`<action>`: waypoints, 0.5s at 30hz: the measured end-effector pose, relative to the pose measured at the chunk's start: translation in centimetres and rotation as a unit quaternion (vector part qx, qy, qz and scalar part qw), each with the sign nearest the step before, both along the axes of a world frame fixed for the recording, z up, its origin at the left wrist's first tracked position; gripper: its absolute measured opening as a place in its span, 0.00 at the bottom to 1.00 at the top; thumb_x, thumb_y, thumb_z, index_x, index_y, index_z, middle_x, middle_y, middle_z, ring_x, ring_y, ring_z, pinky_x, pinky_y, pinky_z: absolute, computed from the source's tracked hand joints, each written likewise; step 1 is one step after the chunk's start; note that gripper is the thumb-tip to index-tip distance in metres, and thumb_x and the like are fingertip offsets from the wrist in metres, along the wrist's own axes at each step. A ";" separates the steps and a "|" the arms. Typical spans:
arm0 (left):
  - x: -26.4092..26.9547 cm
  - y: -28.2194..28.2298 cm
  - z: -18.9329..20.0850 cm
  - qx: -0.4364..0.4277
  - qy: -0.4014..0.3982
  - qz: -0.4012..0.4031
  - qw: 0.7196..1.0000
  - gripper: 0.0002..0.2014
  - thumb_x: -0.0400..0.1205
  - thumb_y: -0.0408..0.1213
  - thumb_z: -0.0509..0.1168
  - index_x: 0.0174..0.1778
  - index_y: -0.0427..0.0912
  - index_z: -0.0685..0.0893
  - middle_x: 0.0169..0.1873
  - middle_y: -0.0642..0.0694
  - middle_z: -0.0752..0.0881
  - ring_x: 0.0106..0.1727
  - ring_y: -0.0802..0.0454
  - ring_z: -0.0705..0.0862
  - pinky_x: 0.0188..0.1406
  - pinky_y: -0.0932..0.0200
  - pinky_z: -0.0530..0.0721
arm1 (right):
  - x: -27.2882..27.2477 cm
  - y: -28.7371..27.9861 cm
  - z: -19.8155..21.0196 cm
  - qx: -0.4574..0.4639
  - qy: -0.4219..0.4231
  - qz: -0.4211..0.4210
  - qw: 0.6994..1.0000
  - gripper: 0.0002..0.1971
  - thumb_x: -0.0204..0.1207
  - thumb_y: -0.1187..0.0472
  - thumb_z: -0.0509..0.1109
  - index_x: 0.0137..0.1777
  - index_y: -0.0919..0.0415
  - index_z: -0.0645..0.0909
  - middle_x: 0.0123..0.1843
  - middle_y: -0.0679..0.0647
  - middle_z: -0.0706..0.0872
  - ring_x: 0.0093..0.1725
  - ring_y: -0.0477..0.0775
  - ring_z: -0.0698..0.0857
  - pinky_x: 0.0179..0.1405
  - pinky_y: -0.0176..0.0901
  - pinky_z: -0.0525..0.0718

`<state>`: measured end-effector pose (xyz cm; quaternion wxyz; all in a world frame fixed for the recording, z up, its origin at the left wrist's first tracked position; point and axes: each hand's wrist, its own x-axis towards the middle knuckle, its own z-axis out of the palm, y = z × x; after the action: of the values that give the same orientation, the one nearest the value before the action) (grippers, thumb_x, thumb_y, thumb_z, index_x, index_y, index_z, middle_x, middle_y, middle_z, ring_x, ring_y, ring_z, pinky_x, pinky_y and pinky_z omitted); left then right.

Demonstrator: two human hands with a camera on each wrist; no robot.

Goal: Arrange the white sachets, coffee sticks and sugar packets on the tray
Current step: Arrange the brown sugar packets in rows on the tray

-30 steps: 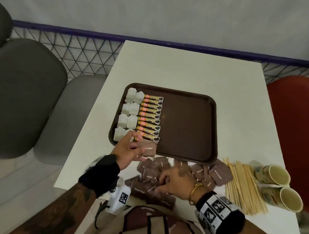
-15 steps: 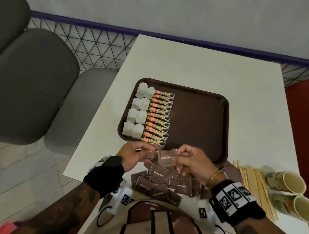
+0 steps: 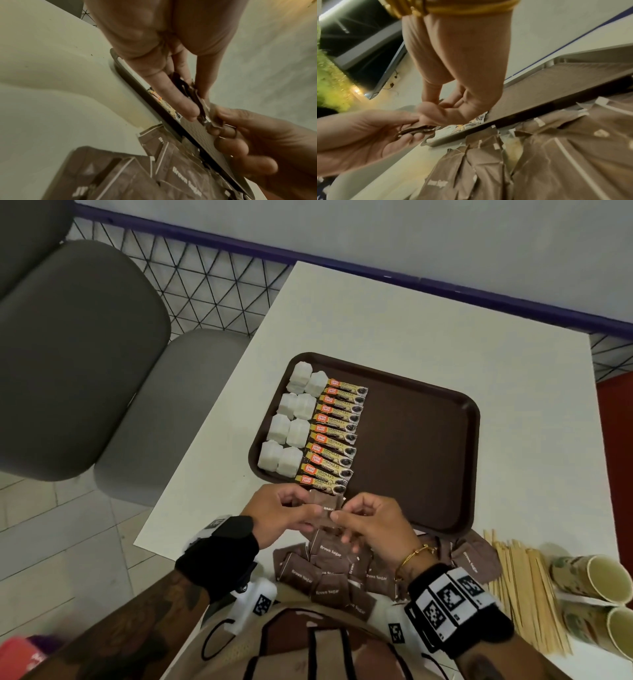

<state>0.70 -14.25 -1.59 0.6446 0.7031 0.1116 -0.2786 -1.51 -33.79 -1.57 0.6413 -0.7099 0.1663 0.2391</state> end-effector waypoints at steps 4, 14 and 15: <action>0.1 0.9 -0.6 0.041 -0.001 0.055 0.998 0.07 0.74 0.25 0.75 0.37 0.36 0.84 0.39 0.35 0.90 0.43 0.36 0.92 0.47 0.41 0.91 | -0.4 0.0 -0.6 -0.301 -0.107 0.185 0.929 0.15 0.67 0.43 0.80 0.49 0.46 0.86 0.39 0.42 0.86 0.37 0.43 0.84 0.40 0.41 0.85; 0.2 2.1 -0.7 0.021 0.002 0.083 0.996 0.14 0.79 0.22 0.69 0.46 0.43 0.71 0.47 0.39 0.90 0.46 0.38 0.91 0.39 0.48 0.92 | -0.7 3.3 -0.9 -0.447 -0.095 0.298 0.838 0.27 0.70 0.37 0.71 0.69 0.41 0.74 0.61 0.48 0.87 0.60 0.55 0.85 0.52 0.44 0.80; 0.1 2.1 -0.8 0.018 0.003 0.083 0.996 0.15 0.79 0.22 0.69 0.49 0.43 0.71 0.48 0.39 0.89 0.46 0.38 0.91 0.38 0.49 0.91 | -0.7 3.4 -0.9 -0.450 -0.093 0.299 0.837 0.26 0.70 0.38 0.72 0.68 0.42 0.75 0.61 0.48 0.86 0.60 0.55 0.85 0.52 0.44 0.80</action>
<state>0.82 -12.16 -2.34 0.6522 0.7021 0.1768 -0.2245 -2.17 -30.40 -2.49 0.1613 -0.9541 -0.0247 0.2510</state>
